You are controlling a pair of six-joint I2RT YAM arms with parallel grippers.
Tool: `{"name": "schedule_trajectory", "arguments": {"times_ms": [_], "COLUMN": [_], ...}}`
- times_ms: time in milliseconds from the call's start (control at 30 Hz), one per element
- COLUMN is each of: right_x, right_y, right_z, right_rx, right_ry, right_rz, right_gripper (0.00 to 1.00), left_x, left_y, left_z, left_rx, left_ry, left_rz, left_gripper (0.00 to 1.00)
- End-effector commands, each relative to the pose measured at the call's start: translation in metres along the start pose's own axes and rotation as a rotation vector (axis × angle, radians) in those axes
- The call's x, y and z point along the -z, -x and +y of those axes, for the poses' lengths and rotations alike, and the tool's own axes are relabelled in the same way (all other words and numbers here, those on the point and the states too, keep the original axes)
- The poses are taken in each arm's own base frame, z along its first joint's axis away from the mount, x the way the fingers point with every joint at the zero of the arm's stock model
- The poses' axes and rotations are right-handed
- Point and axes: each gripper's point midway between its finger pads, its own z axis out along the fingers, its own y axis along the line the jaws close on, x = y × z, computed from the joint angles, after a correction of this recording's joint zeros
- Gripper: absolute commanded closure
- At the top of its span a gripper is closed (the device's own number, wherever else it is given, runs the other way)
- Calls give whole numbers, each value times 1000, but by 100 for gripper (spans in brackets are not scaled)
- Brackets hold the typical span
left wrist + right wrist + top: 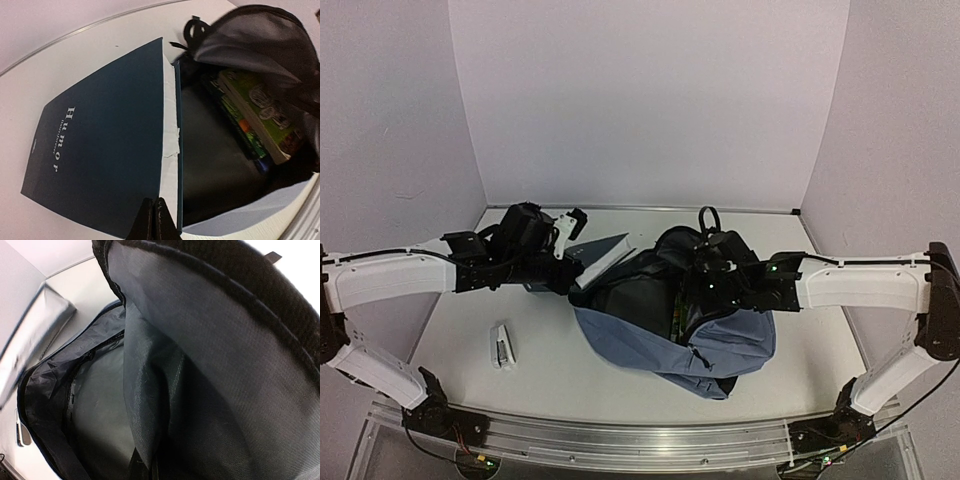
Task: Pack the student bag
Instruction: Move the book to the center of the board.
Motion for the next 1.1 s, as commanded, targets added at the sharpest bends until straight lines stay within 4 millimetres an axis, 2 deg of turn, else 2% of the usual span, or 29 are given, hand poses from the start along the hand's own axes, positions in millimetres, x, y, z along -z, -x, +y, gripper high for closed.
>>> {"name": "schedule_trajectory", "arguments": {"times_ms": [0, 67, 167, 233, 367, 500, 633, 733, 800, 1067], "right_x": [-6, -6, -6, -5, -4, -4, -5, -6, -6, -2], "right_y": [5, 6, 5, 4, 2, 2, 3, 2, 2, 1], "right_z": [-6, -6, -8, -9, -11, -10, -6, -4, -3, -2], "right_rx": [-10, -11, -11, -10, -16, -18, -14, -12, -13, -27], "right_ry": [-38, -38, -40, -41, -42, -37, -27, -21, -13, 6], "right_rz": [-35, -35, -34, -33, -31, -27, -25, -19, -15, -13], "right_gripper": [100, 100, 100, 100, 100, 100, 100, 100, 100, 100], "left_x": [9, 7, 7, 12, 31, 43, 48, 44, 43, 23], "left_y": [-23, -39, -53, -52, -36, -35, -45, -57, -61, -74], "left_z": [-44, -51, -53, -53, -48, -26, -2, 25, 40, 61], "left_rx": [71, 88, 157, 220, 372, 609, 839, 1013, 1067, 1183], "left_ry": [-150, -155, -148, -155, -173, -110, -128, -193, -199, -250], "left_rz": [54, 106, 144, 133, 34, -32, -72, -107, -149, -167], "left_gripper": [100, 99, 80, 64, 37, 19, 9, 7, 5, 0]}}
